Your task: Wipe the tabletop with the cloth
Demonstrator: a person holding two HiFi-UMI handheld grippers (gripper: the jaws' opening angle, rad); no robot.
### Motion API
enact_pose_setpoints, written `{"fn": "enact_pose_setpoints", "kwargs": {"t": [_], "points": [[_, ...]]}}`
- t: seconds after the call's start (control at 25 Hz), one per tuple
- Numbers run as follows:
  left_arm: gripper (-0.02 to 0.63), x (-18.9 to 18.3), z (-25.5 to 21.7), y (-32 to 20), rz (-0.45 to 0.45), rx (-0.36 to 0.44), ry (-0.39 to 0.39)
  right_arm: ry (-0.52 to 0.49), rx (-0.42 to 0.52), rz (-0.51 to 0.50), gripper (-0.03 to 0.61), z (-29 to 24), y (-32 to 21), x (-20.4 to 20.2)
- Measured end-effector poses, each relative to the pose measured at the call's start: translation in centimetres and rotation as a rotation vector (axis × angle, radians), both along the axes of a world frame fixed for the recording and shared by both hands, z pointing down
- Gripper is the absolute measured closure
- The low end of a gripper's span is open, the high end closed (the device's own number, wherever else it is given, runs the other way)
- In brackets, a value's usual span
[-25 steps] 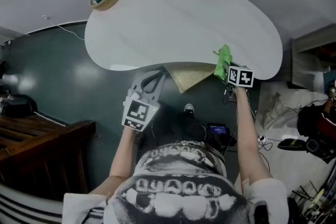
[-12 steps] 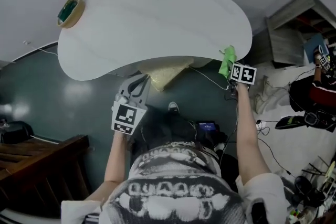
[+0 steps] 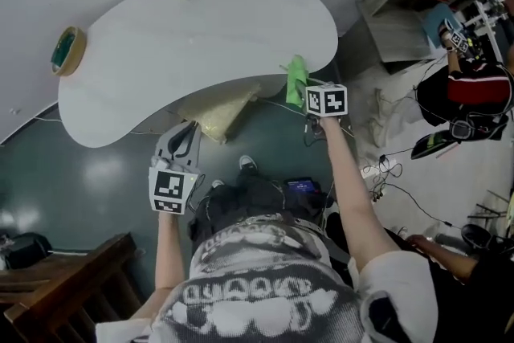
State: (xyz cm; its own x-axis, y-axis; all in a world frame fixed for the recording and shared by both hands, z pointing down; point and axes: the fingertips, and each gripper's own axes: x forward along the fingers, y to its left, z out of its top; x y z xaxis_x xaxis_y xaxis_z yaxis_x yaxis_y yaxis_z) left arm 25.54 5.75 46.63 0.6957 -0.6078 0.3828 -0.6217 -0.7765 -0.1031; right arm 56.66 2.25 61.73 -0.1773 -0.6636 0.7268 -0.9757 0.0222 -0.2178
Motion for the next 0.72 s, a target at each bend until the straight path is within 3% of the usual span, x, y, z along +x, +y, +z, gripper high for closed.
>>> {"fn": "enact_pose_setpoints", "kwargs": {"t": [0.16,0.72], "points": [[0.600,-2.2,0.0,1.5,0.013,-0.004,0.002,-0.022,0.036,-0.037,0.505,-1.3,1.1,-4.2],[0.600,-16.4,0.7,8.5,-0.090,-0.018,-0.013,-0.134,0.149,-0.215,0.505,-5.7,6.6,-24.1]]}}
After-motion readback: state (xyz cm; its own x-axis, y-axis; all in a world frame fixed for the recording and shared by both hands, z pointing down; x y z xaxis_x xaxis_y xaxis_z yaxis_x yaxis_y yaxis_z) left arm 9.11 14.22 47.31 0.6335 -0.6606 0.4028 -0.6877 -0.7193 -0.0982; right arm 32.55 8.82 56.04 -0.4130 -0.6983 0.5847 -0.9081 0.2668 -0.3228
